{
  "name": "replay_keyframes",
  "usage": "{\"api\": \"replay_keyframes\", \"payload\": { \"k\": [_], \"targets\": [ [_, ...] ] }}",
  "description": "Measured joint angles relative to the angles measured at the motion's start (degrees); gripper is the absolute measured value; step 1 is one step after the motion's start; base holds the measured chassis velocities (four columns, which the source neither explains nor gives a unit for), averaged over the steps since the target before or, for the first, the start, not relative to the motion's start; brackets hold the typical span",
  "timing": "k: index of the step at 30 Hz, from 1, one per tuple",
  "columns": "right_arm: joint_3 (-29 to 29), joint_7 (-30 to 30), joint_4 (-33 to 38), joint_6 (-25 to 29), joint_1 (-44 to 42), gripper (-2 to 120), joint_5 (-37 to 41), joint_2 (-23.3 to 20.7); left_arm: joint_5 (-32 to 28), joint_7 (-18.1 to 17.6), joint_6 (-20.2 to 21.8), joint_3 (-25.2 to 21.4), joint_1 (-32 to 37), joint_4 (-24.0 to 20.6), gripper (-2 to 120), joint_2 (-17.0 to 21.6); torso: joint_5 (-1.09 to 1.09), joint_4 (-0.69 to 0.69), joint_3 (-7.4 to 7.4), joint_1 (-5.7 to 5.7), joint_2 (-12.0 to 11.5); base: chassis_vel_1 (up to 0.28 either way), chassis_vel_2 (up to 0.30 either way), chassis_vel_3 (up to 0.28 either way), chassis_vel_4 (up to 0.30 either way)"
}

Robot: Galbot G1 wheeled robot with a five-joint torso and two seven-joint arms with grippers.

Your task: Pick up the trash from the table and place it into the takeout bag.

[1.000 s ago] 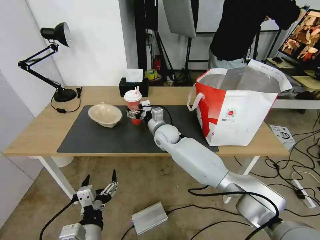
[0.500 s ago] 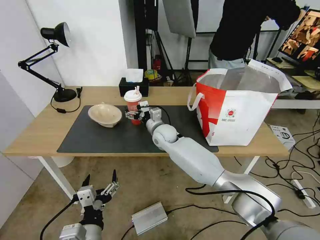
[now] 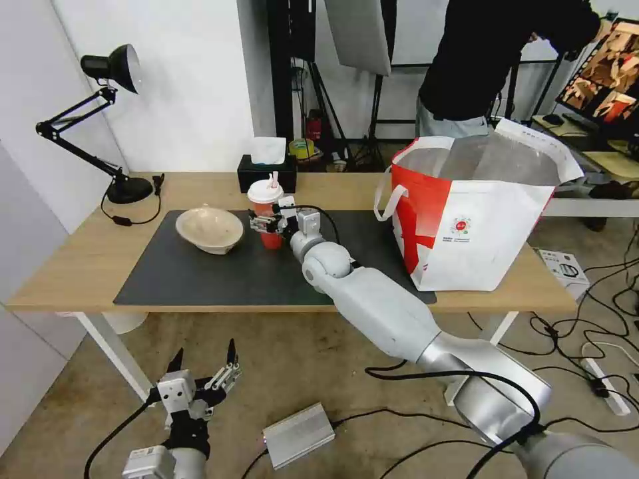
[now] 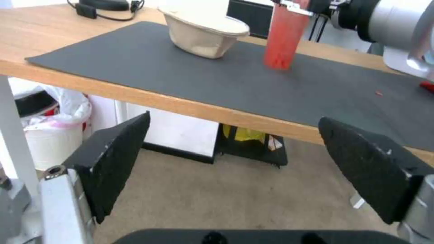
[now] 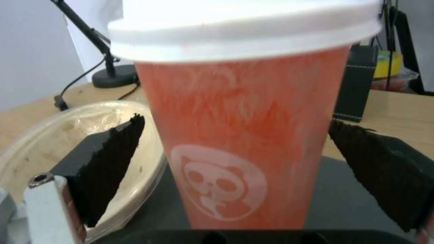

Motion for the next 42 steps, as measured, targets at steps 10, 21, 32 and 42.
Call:
{"api": "replay_keyframes", "payload": {
  "k": [10, 21, 32, 42],
  "targets": [
    [0.4, -1.3, -3.0, 0.1, 0.0, 100, 0.0, 1.6, -0.1, 0.0, -0.1, 0.0, -0.1, 0.1, 100, 0.0, 0.00, 0.00, 0.00, 0.00, 0.0, 0.000, 0.000, 0.000, 0.000],
    [1.0, -1.3, -3.3, 0.1, -0.8, 88, -0.5, 1.7, 0.0, 0.1, -0.1, 0.3, 0.1, -0.1, 100, 0.0, 0.00, 0.01, 0.00, 0.00, 0.0, 0.000, 0.000, 0.000, 0.000],
    [1.4, -1.3, -1.2, 0.2, -2.6, 46, -0.8, -0.1, 0.0, 0.1, -0.2, 0.2, -0.3, 0.0, 100, 0.0, 0.01, 0.01, -0.01, 0.00, 0.0, 0.000, 0.000, 0.000, 0.000],
    [2.0, -0.8, 3.3, 0.2, -4.4, 14, -1.0, -2.9, 0.0, 0.1, -0.2, 0.3, -0.2, 0.0, 100, 0.0, 0.00, 0.00, -0.01, 0.00, 0.0, 0.000, 0.000, 0.000, 0.000]
  ]
}}
